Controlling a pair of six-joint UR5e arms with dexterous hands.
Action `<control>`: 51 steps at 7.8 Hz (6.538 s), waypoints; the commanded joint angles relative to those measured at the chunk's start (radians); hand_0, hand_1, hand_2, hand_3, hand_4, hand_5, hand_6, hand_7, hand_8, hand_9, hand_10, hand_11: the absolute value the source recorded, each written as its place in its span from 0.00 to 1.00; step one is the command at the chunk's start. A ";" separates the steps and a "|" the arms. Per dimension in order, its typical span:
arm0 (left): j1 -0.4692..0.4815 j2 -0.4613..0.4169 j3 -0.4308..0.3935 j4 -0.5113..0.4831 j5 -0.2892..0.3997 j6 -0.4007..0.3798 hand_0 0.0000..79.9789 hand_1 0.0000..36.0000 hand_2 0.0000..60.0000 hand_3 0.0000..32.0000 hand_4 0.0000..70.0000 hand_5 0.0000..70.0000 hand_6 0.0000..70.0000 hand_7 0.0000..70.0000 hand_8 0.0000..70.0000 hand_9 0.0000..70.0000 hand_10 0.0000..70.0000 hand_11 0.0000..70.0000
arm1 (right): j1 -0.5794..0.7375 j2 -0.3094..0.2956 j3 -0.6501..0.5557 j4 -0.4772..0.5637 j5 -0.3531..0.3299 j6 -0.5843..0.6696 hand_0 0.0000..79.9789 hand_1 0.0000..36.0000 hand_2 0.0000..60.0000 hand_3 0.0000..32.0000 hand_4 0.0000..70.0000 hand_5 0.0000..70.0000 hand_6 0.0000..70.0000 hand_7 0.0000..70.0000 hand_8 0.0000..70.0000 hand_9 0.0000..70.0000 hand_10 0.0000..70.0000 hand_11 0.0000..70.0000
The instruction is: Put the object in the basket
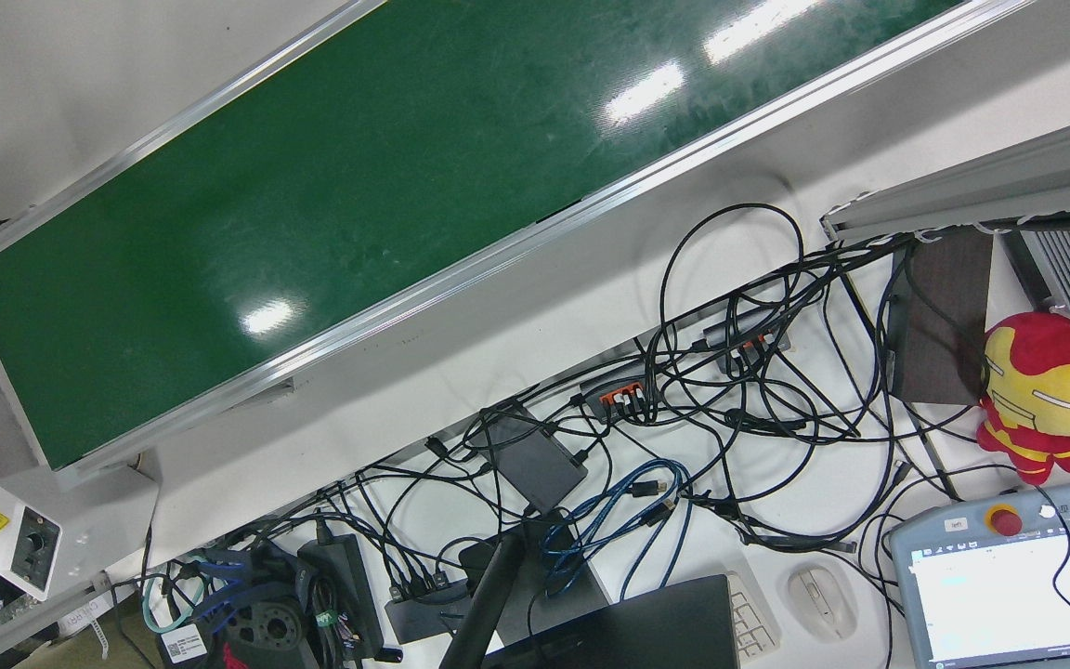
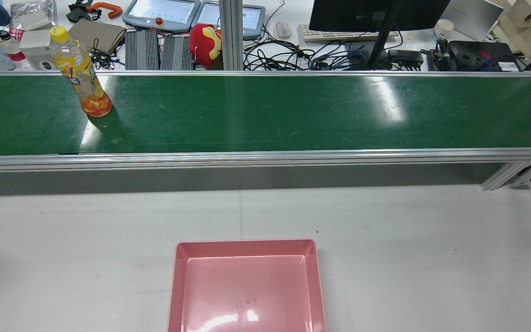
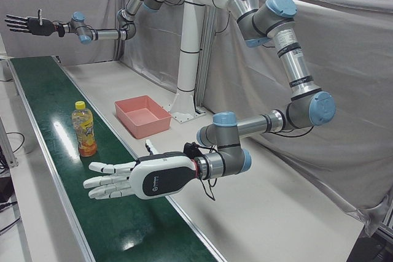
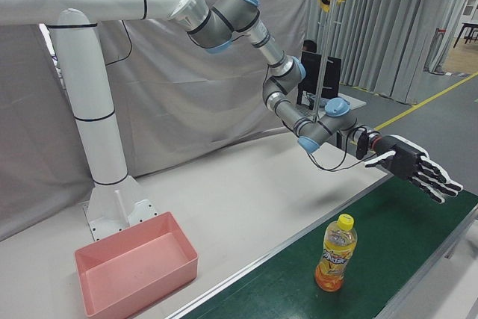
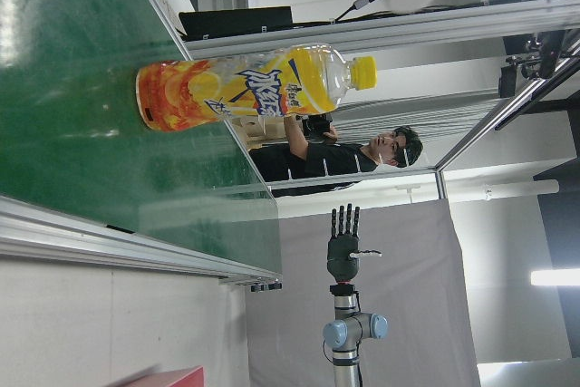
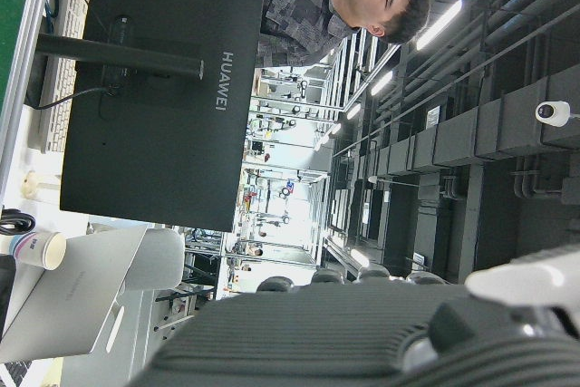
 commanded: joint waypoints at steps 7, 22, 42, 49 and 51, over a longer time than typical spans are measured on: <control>0.223 -0.054 -0.138 0.150 -0.188 0.082 1.00 0.66 0.00 0.00 0.08 0.27 0.00 0.05 0.00 0.00 0.08 0.17 | 0.000 0.000 0.000 0.001 0.000 0.000 0.00 0.00 0.00 0.00 0.00 0.00 0.00 0.00 0.00 0.00 0.00 0.00; 0.394 -0.373 -0.045 0.348 -0.221 0.130 0.81 0.43 0.00 0.00 0.32 0.79 0.01 0.10 0.09 0.14 0.20 0.32 | 0.000 0.000 0.003 -0.001 0.000 0.000 0.00 0.00 0.00 0.00 0.00 0.00 0.00 0.00 0.00 0.00 0.00 0.00; 0.994 -0.446 -0.459 0.865 0.013 0.394 0.95 0.50 0.34 0.00 1.00 1.00 0.79 0.61 0.87 1.00 0.53 0.75 | 0.000 0.000 0.000 0.001 0.000 0.000 0.00 0.00 0.00 0.00 0.00 0.00 0.00 0.00 0.00 0.00 0.00 0.00; 0.970 -0.442 -0.540 0.944 0.020 0.386 0.79 0.22 0.00 0.01 0.05 0.22 0.00 0.04 0.00 0.00 0.05 0.11 | 0.000 0.000 0.002 -0.001 0.000 0.000 0.00 0.00 0.00 0.00 0.00 0.00 0.00 0.00 0.00 0.00 0.00 0.00; 0.901 -0.439 -0.633 1.002 0.020 0.385 0.73 0.19 0.00 0.00 0.04 0.30 0.00 0.04 0.00 0.00 0.05 0.11 | 0.000 0.000 0.002 -0.001 0.000 0.000 0.00 0.00 0.00 0.00 0.00 0.00 0.00 0.00 0.00 0.00 0.00 0.00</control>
